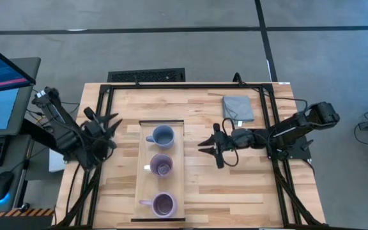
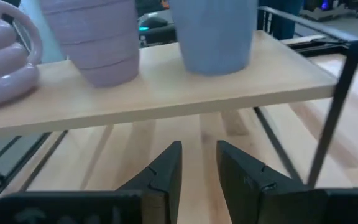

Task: Stack small to large cups/mugs on shelf
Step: Return to Home Position

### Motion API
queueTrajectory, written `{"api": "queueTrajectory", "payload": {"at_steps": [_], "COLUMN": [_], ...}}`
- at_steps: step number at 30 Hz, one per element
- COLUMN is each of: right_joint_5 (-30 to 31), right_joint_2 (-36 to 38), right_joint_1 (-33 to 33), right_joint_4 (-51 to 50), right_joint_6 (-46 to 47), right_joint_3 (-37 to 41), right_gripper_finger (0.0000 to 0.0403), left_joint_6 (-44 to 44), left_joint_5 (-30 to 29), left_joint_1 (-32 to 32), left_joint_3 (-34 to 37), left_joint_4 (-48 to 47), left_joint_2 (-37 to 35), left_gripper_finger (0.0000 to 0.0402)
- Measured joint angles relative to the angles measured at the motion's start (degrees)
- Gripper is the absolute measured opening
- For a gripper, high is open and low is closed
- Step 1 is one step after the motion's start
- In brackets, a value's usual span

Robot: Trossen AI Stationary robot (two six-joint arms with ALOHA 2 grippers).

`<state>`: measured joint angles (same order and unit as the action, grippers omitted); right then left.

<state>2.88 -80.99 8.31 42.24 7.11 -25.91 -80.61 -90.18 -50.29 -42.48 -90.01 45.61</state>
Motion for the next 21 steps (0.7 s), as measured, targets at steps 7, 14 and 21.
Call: {"api": "queueTrajectory", "payload": {"at_steps": [7, 14, 21], "right_joint_5": [-14.9, -24.0, -38.2], "right_joint_2": [0.0, 0.0, 0.0], "right_joint_1": [-11.7, -21.1, -30.7], "right_joint_4": [0.7, 2.0, 8.7], "right_joint_6": [-2.6, -4.9, -5.8], "right_joint_3": [0.0, 0.0, 0.0], "right_gripper_finger": [0.0123, 0.0123, 0.0123], "left_joint_6": [-1.0, -0.7, 7.1], "left_joint_5": [0.2, 0.2, 0.2], "left_joint_1": [3.5, 6.5, 11.0], "left_joint_3": [6.1, 6.3, 6.3], "left_joint_4": [0.0, 0.0, 5.6], "left_joint_2": [-8.1, -11.6, -9.6], "left_gripper_finger": [0.0121, 0.0121, 0.0121]}}
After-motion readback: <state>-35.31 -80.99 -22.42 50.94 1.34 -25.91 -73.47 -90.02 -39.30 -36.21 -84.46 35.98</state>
